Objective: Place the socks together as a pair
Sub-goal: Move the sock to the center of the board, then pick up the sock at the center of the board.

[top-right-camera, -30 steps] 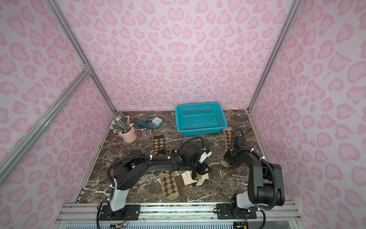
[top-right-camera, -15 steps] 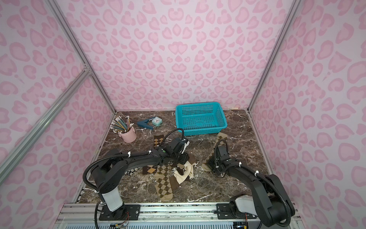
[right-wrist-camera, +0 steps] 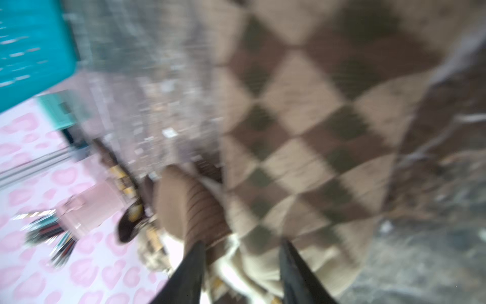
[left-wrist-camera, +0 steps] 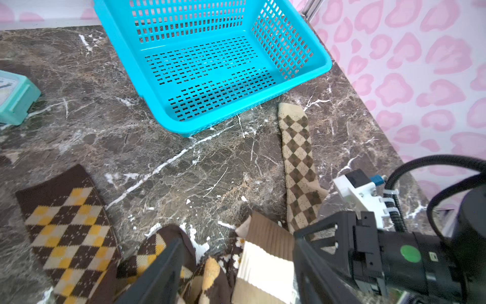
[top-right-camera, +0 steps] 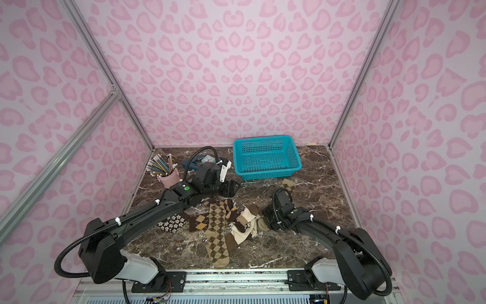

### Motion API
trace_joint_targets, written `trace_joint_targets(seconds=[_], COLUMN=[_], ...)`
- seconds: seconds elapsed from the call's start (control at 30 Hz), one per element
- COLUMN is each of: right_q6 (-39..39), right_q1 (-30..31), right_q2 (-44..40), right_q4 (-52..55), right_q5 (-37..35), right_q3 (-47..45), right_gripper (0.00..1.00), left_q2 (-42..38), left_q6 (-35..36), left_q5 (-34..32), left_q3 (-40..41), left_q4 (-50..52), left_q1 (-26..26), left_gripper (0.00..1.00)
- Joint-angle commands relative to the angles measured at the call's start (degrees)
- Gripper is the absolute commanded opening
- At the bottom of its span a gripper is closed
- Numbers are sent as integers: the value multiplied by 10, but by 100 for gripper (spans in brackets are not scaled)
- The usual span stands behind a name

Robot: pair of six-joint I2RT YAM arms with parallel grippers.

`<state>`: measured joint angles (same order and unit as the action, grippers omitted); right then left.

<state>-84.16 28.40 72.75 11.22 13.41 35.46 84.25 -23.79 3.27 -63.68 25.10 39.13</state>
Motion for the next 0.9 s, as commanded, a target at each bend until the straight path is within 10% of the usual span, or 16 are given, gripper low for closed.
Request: trace_joint_targets(seconds=[0.0, 0.33, 0.63, 0.87], right_q6=[88, 369, 420, 389], right_q1=[-10, 100, 251, 184], right_q2=[-33, 6, 146, 113], right_q4=[80, 168, 88, 83], right_q5=[-1, 225, 284, 234], right_q3=[45, 125, 120, 104], right_gripper=[61, 67, 62, 64], left_q2=[-44, -199, -250, -308], left_q6=[-46, -110, -49, -44], left_q5=[27, 73, 95, 54], left_q3=[19, 106, 121, 132], left_q4=[59, 120, 136, 209], left_q1=[-14, -83, -89, -13], left_gripper=[78, 96, 95, 93])
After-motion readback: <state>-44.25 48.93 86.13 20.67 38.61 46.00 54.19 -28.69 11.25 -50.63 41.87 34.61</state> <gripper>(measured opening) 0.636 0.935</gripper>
